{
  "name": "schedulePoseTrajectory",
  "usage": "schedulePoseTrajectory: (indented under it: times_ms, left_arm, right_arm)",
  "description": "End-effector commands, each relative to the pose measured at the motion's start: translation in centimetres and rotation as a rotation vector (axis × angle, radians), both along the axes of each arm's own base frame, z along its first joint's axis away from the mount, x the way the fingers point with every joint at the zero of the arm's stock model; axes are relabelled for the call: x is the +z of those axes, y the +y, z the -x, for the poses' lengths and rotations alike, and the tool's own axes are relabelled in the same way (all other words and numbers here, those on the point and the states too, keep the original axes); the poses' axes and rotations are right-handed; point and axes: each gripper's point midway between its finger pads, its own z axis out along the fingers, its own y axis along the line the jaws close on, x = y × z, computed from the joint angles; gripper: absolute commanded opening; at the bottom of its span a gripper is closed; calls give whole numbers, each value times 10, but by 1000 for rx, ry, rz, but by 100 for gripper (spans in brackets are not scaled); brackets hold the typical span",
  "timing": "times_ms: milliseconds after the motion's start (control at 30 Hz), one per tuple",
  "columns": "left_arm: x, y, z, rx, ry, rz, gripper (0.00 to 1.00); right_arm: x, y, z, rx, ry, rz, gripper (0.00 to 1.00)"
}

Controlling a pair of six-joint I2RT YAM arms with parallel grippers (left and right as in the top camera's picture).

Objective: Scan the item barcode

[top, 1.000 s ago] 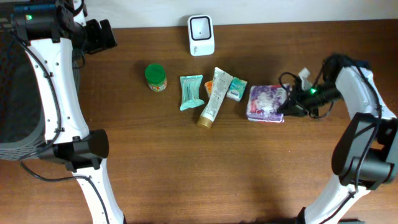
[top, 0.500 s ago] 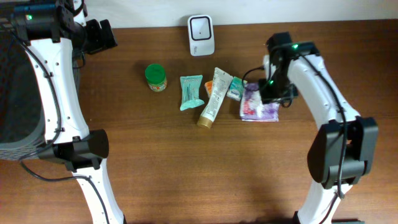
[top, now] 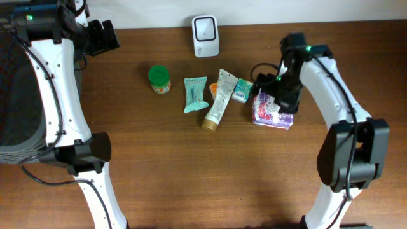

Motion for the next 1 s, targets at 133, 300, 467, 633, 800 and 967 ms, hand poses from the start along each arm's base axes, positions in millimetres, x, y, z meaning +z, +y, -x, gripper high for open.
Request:
schedulePoseTrajectory:
  times_ms: [133, 300, 467, 633, 800, 967]
  left_arm:
    - [20, 2, 6, 8, -47, -12, 99]
    - [20, 3, 6, 10, -47, -12, 99]
    - [20, 3, 6, 10, -47, -12, 99]
    - [20, 3, 6, 10, -47, -12, 99]
    - [20, 3, 6, 10, -47, -12, 99]
    - [20, 3, 6, 10, -47, -12, 99]
  right_arm:
    - [-43, -21, 36, -440, 242, 8, 99]
    - [-45, -12, 15, -236, 92, -11, 99]
    - [-50, -24, 10, -83, 15, 129, 82]
    - [-36, -26, -6, 331, -133, 142, 82]
    - [10, -50, -16, 217, -104, 254, 88]
    - [27, -60, -24, -62, -85, 42, 93]
